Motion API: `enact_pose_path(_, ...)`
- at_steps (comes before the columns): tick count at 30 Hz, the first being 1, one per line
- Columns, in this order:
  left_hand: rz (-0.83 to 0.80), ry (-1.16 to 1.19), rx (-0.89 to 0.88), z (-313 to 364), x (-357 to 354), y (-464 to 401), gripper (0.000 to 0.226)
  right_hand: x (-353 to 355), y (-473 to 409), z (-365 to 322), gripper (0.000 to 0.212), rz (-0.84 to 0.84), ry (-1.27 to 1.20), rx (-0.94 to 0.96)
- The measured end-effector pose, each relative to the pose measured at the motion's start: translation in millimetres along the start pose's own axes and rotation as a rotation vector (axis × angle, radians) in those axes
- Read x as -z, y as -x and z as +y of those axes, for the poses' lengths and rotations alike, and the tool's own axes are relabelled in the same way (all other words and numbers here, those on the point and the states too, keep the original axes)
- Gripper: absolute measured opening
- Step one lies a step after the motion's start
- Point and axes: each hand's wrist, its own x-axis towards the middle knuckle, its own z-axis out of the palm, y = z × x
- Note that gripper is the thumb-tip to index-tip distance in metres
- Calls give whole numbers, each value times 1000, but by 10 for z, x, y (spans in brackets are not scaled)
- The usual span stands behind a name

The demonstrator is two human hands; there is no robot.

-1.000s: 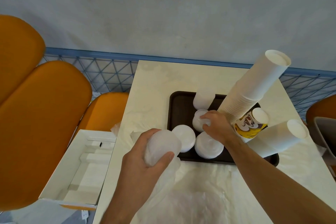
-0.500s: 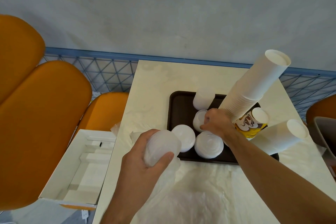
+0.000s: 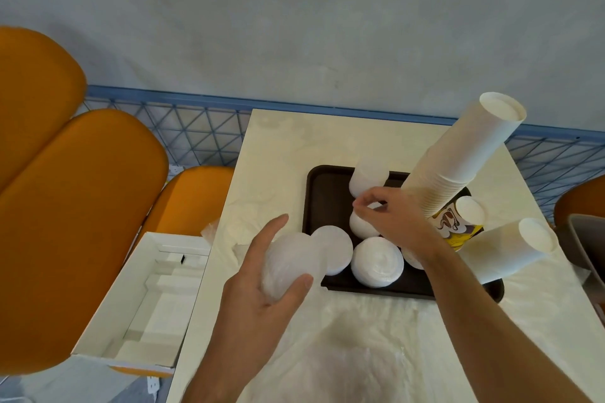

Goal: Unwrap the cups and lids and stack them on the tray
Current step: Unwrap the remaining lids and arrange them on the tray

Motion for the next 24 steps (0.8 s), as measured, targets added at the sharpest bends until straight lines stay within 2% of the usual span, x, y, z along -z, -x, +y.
enact_pose_path(2,-36,-10,-14,24,-26,-3,67,67,323,-288,11,-83,-318,64)
enact_pose_path(3,-60,-15,-9,27,-45,-8,58,78,466,-384,12,-117,-377,107)
enact_pose_path(5,-89,-12,5,20,-90,-19,46,57,679,-492,14,-146,-371,176)
enact_pose_path(11,-110,0,7,72,-169,-11,41,36,902,-465,11,-106,-362,183)
enact_pose_path(12,-115,-2,4,94,-170,-8,42,38,925,-461,11,-96,-344,190)
enact_pose_path(15,-115,-36,-34,121,-193,6,65,6,968,-446,10,-43,-210,197)
enact_pose_path(17,-116,-43,-41,143,-191,16,67,-17,981,-455,8,-29,-167,195)
enact_pose_path(22,-125,29,-17,186,-195,16,54,-15,952,-410,12,53,-250,163)
enact_pose_path(24,-126,25,-28,196,-197,5,54,-1,944,-399,11,19,-363,137)
